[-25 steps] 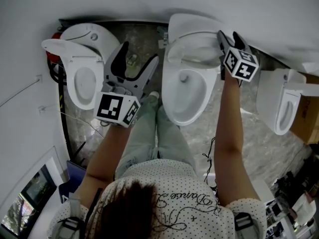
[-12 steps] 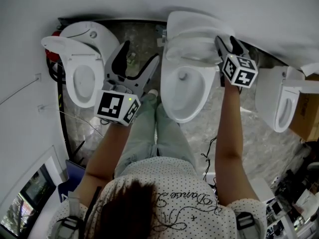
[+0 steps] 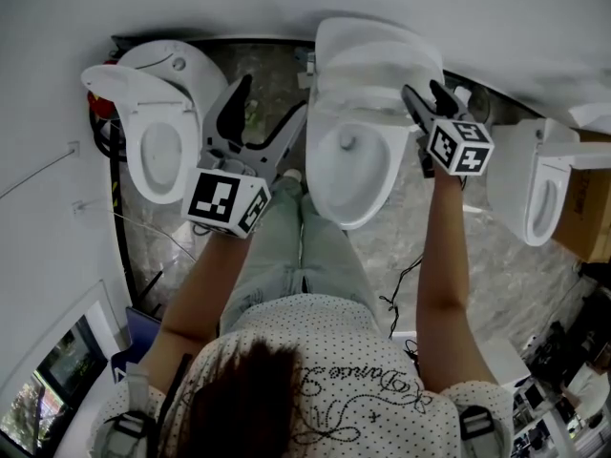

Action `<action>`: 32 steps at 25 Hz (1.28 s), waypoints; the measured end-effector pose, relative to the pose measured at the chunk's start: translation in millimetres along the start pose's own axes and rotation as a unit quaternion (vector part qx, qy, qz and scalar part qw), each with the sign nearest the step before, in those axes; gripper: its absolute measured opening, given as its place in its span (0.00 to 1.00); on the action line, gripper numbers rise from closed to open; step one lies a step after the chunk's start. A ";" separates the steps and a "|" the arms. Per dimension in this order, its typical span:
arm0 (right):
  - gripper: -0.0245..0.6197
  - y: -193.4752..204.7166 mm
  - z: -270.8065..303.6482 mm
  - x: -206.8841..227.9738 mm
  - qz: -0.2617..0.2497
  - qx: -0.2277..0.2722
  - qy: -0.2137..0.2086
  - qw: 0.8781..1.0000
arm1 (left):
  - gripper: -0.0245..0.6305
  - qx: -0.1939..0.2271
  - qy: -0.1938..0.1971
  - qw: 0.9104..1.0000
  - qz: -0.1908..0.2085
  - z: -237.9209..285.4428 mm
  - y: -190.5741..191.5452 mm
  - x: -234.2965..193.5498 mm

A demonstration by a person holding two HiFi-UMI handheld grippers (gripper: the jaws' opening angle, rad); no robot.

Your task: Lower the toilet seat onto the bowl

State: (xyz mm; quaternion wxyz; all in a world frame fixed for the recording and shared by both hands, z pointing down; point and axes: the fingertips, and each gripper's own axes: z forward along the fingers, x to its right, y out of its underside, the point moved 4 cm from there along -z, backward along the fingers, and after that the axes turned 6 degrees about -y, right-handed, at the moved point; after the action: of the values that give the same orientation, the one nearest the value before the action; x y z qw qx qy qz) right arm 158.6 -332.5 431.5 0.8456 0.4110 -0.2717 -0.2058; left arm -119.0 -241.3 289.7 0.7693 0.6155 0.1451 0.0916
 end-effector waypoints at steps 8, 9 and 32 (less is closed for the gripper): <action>0.52 20.5 -24.6 -16.1 0.006 -0.047 -0.076 0.996 | 0.55 0.006 0.001 1.000 0.007 -12.9 -9.6 18.9; 0.51 24.8 -27.6 -20.6 0.000 -0.060 -0.087 0.994 | 0.55 0.007 0.000 1.000 0.008 -14.8 -9.7 20.8; 0.13 101.1 -77.0 -120.7 -0.082 -0.143 -0.132 0.977 | 0.55 -0.003 0.019 1.000 0.014 -59.1 15.1 53.7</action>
State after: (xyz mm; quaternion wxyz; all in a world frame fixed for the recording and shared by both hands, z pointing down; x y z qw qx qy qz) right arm 127.0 -160.3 438.4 0.8326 0.2757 -0.3138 -0.3637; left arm -87.8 -166.3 286.6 0.7668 0.6134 0.1508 0.1141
